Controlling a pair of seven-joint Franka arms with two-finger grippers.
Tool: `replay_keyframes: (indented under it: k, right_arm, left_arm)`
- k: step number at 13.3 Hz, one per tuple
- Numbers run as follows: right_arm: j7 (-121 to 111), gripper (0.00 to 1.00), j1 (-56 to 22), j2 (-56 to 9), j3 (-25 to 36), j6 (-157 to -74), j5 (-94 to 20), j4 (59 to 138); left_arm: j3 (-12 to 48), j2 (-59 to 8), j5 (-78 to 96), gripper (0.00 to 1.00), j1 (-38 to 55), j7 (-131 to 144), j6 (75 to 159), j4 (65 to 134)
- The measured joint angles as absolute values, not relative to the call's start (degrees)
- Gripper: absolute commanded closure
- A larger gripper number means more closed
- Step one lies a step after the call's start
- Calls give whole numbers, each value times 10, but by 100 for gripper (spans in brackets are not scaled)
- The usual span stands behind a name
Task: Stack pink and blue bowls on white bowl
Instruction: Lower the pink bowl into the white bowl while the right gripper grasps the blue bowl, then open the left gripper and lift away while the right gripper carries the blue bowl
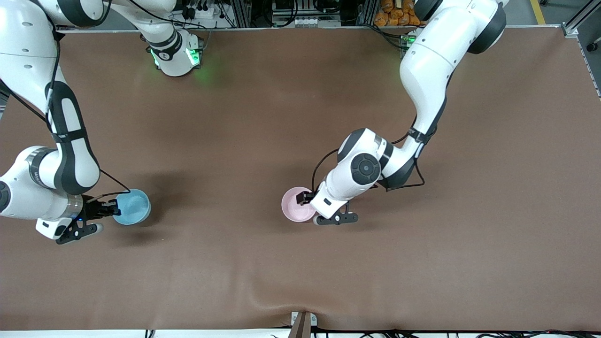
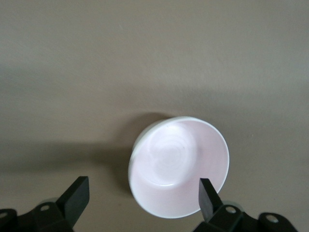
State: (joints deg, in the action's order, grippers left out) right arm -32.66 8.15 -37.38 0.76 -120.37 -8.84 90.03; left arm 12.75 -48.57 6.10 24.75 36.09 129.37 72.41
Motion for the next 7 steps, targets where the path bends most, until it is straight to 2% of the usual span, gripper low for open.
replay_keyframes:
  k: [4,7]
  right_arm:
    - [-334,100,77,-374,-68,-1197,-107,865]
    - [-324,100,34,-374,-104,-1206,-119,847]
  left_arm:
    - [91,-406,32,0,203,358,1178,720]
    - [90,-358,-42,0,148,333,1103,721]
